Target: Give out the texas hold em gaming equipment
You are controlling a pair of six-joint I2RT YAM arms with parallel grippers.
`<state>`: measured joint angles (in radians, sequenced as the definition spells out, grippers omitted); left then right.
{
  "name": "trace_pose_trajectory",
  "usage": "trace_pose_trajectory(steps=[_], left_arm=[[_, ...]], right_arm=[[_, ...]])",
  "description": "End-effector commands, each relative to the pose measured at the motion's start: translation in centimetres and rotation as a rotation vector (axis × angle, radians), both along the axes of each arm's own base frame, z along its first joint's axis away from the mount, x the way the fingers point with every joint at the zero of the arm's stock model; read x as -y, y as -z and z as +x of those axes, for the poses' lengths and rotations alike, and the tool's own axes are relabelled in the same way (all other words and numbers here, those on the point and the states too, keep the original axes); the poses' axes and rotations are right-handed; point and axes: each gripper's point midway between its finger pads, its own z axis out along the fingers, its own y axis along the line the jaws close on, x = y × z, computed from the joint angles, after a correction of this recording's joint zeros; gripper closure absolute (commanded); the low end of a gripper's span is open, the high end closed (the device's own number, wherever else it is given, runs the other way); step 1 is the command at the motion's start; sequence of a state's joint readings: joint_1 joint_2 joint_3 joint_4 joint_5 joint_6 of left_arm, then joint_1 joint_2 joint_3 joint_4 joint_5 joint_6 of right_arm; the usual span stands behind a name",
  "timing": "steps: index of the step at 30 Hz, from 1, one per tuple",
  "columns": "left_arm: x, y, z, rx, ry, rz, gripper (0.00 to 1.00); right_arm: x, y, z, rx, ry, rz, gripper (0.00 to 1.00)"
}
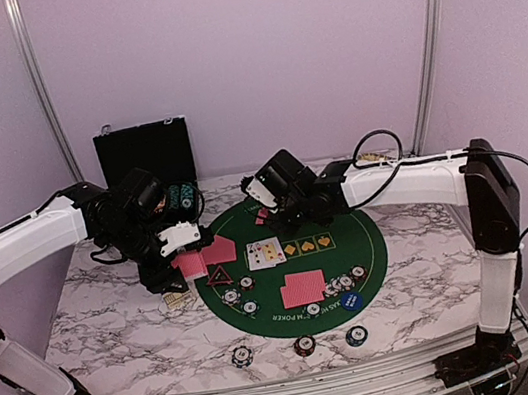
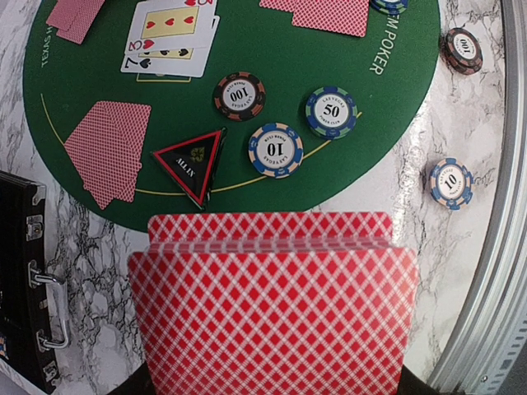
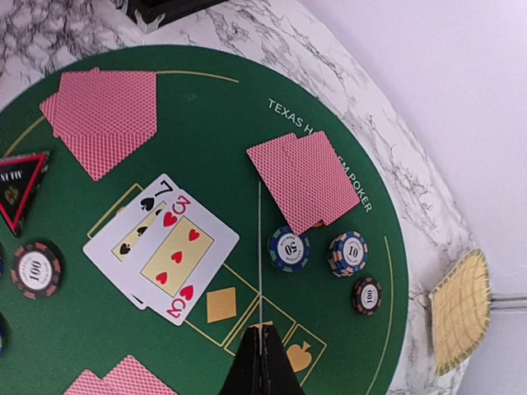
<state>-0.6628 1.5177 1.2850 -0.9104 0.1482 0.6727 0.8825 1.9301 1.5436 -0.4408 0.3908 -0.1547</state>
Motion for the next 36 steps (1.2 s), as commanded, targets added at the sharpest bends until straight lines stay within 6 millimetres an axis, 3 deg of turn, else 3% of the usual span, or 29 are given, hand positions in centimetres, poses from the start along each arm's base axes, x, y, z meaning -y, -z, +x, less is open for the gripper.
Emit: trace_pose_trajectory(steps=[1,8,16,22,29,35,36], left_arm=[[-0.4,-0.1,-0.3,-0.006,-0.001,0.001,0.99],[-0.8,0.4,-0.1,-0.015,-0.002,0.008,0.99],[-0.7,0.4,-0.1,-0.018,-0.003,0.004,0.99],[-0.6,0.3,0.0,-0.017,-0.002,0.0,0.99],[-0.8,0.2,-0.1,-0.015,-0.005,-0.001,0.99],[-0.9,0.1,-0.1,-0.014,-0.007,-0.003,0.99],[-0.9,0.1,-0.1,-0.012,-0.007,-0.004,0.99]], right_arm=[[0.5,-1.4,1.7,0.216,-0.026,-0.168,1.0],[0.0,-0.4,1.5,0.295,-0.126,-0.184,1.0],[-0.8,4.8,1.0,0.226,-0.223,-0.27,1.0],[-0.3,7.3,1.9,0.239,-0.213,-0.372,1.0],[-0.6,7.7,2.2,0.25,-0.223,-0.397,1.0],[-0.7,9.2,1.0,0.201,-0.242,-0.401,1.0],[-0.6,9.5,0.9,0.189,-0.242,-0.401,0.96]])
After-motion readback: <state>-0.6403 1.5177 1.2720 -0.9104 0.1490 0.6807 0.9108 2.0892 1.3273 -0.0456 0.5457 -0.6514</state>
